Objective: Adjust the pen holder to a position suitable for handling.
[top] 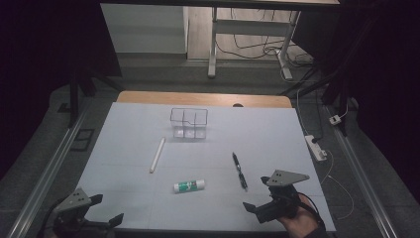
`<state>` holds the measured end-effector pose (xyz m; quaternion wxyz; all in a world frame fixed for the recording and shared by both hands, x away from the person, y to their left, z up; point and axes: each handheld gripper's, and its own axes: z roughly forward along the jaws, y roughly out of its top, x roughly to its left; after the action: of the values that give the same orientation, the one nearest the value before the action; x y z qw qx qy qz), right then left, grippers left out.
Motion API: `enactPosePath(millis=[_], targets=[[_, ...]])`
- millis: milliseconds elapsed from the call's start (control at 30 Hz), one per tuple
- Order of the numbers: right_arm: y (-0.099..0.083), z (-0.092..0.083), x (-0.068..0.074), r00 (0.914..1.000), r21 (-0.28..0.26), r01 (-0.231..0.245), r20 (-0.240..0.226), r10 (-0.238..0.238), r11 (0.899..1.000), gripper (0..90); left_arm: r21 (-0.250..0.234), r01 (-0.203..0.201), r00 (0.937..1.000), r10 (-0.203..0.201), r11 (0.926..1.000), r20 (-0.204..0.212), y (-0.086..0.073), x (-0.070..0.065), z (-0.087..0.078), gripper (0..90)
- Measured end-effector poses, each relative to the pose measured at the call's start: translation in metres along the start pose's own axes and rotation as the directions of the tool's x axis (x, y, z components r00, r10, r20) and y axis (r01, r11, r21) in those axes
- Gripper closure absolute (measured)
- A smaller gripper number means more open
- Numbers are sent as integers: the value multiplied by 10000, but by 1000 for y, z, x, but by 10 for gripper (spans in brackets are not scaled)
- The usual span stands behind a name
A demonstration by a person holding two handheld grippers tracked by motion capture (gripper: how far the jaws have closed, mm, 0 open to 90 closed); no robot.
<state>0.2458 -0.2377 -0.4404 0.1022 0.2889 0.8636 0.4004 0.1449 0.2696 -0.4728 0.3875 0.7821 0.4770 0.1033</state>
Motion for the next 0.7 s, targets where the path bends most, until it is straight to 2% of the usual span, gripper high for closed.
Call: enactPosePath(millis=[333,633,700], targets=[[15,12,-3,9980,-18,-351,-520,349,9994,0,-22,26,10000,-26,10000,12,0,0,0,23],[30,27,-9,9985,84,-67,-537,72,9999,0,-75,92,9999,-92,9999,55,0,1,0,24],[36,33,-12,9970,-9,-34,-770,33,10000,0,-76,88,9999,-88,9999,56,0,1,0,24]])
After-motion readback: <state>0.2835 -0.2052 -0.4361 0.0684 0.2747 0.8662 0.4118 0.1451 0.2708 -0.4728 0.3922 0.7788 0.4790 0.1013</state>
